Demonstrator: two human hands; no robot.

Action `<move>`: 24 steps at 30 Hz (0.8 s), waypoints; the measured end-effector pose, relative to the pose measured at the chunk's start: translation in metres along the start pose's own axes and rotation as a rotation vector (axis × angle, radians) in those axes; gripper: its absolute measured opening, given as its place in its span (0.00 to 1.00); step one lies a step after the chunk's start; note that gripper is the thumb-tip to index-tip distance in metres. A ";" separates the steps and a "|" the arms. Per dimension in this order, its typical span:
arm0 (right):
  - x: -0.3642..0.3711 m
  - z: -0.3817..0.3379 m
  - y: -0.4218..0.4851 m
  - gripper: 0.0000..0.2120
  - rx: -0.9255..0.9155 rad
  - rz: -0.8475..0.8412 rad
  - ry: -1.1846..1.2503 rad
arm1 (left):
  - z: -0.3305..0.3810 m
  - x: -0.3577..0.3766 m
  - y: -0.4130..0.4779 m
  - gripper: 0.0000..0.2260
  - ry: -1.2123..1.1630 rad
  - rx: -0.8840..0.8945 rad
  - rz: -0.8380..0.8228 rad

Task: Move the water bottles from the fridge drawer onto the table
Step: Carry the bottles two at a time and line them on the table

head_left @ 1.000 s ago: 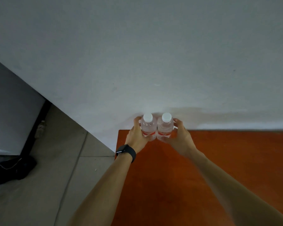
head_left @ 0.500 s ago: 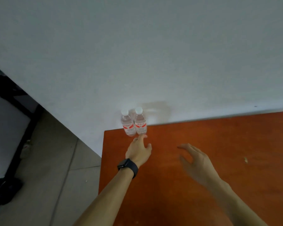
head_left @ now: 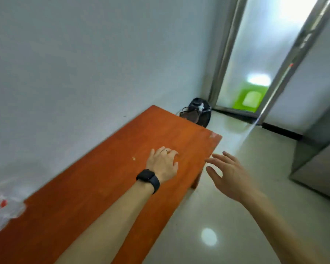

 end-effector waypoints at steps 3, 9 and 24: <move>-0.044 0.108 -0.049 0.19 0.203 0.077 0.018 | 0.126 0.012 0.028 0.17 -0.013 0.176 -0.011; -0.119 0.270 -0.134 0.19 0.474 0.256 0.081 | 0.337 0.035 0.062 0.17 -0.092 0.496 -0.046; -0.213 0.587 -0.201 0.19 0.798 0.424 0.074 | 0.693 0.143 0.197 0.18 -0.178 0.875 -0.152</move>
Point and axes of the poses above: each hand's wrist, its own y-axis towards the middle knuckle, its own x-axis out of the palm, z = x × y, the point moved 5 cm from there along y, towards the middle knuckle, and after that the axes turned 5 degrees about -y, right-handed, at the moved point
